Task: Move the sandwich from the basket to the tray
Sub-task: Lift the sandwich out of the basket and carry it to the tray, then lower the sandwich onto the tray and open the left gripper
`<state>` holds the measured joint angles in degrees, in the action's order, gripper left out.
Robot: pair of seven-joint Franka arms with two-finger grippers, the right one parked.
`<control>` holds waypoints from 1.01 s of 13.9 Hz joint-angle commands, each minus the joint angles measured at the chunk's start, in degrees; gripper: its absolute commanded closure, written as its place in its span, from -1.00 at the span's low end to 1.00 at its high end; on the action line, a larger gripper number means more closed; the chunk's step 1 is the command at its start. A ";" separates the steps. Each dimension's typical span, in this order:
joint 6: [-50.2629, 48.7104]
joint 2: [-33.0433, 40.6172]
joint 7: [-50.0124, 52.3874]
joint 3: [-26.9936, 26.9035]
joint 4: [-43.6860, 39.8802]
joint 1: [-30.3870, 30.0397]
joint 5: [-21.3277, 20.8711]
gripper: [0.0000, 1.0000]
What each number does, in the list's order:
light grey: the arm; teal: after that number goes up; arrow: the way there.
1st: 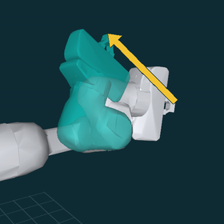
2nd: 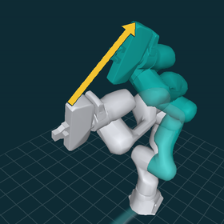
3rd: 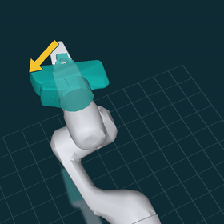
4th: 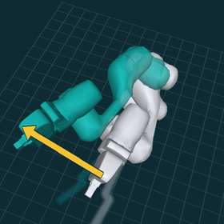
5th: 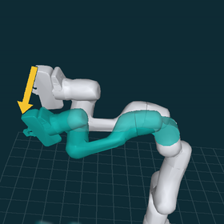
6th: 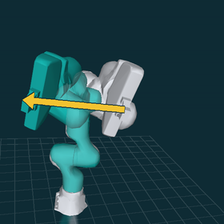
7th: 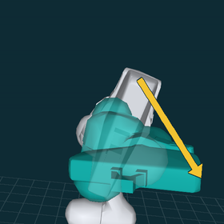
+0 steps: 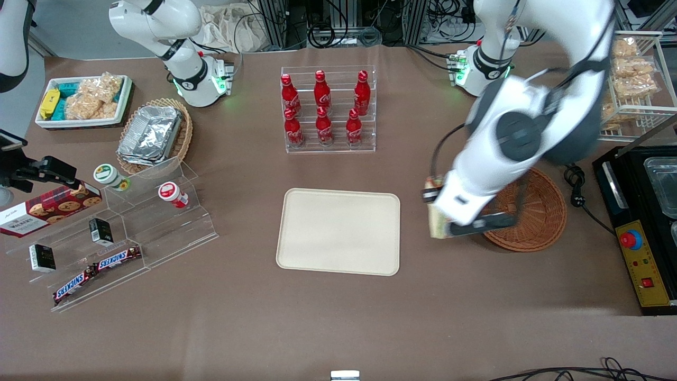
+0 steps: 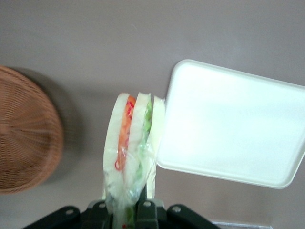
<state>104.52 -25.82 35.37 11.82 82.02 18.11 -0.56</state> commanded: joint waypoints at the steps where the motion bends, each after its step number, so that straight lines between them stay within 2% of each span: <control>1: 4.62 -8.43 3.02 -0.31 -4.50 3.76 -0.76 1.00; 4: 11.49 -14.24 4.43 -0.31 -4.24 6.58 -3.83 1.00; 6: 11.68 -16.45 5.31 -0.31 -3.89 7.90 -5.94 1.00; 8: 11.59 -16.98 7.69 -0.48 -3.27 8.87 -6.12 1.00; 11: 11.68 -18.21 7.78 -0.48 -2.83 9.05 -6.12 0.80; 13: 11.59 -18.91 7.78 -0.48 -2.57 9.14 -6.99 0.41; 14: 11.59 -19.00 7.87 -0.48 -2.65 9.14 -7.87 -0.19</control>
<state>116.94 -44.10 41.87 11.69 80.47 26.60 -6.23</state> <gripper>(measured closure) 0.815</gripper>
